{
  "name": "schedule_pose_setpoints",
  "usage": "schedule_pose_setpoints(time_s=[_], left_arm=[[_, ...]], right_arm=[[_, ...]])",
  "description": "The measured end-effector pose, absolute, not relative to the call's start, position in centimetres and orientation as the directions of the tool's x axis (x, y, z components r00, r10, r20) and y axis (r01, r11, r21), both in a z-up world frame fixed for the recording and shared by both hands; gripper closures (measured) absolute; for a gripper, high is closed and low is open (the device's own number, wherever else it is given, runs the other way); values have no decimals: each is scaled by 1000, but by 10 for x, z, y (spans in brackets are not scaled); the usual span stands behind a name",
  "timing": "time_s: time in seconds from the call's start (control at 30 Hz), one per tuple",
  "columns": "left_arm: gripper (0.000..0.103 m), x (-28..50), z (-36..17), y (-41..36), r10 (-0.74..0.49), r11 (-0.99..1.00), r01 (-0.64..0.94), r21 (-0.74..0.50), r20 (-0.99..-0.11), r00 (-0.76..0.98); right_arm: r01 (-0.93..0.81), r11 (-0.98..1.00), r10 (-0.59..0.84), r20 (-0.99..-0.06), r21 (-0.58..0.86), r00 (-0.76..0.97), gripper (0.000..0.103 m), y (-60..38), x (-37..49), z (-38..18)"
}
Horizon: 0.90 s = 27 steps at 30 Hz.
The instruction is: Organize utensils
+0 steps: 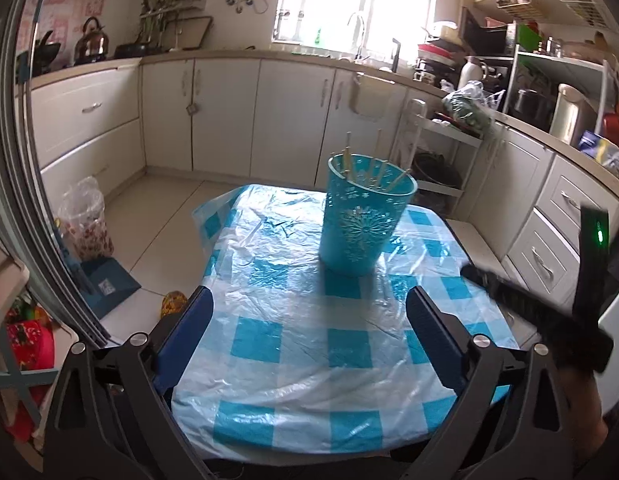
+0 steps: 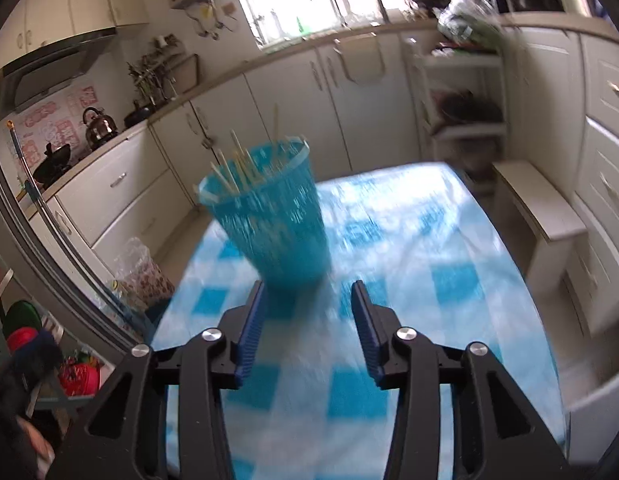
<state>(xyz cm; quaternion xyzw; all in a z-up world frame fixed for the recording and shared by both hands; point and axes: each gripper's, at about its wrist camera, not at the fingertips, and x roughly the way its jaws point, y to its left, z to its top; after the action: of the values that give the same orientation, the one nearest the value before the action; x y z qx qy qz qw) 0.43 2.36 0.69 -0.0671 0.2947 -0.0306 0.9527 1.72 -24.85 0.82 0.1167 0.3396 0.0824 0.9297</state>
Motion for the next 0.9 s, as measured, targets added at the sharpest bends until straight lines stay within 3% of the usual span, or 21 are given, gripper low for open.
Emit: schedule_pose_setpoints(time_s=[0.1, 0.47, 0.7, 0.83, 0.9], left_arm=[[8, -11, 15, 18, -100, 991, 34, -130, -546, 832], [8, -47, 43, 5, -43, 999, 28, -38, -527, 849], [8, -69, 61, 8, -89, 995, 53, -81, -536, 840], [8, -82, 73, 17, -236, 971, 166, -173, -565, 791], [8, -90, 79, 21, -249, 967, 167, -193, -566, 786]], right_arm=[[-49, 955, 230, -626, 292, 746, 51, -253, -7, 8], [-88, 953, 239, -542, 289, 806, 15, -234, -68, 62], [-81, 963, 200, -480, 256, 854, 8, -227, -103, 104], [-60, 970, 164, -452, 235, 877, 8, -226, -125, 127], [-60, 969, 165, -444, 240, 881, 8, -226, -137, 134]])
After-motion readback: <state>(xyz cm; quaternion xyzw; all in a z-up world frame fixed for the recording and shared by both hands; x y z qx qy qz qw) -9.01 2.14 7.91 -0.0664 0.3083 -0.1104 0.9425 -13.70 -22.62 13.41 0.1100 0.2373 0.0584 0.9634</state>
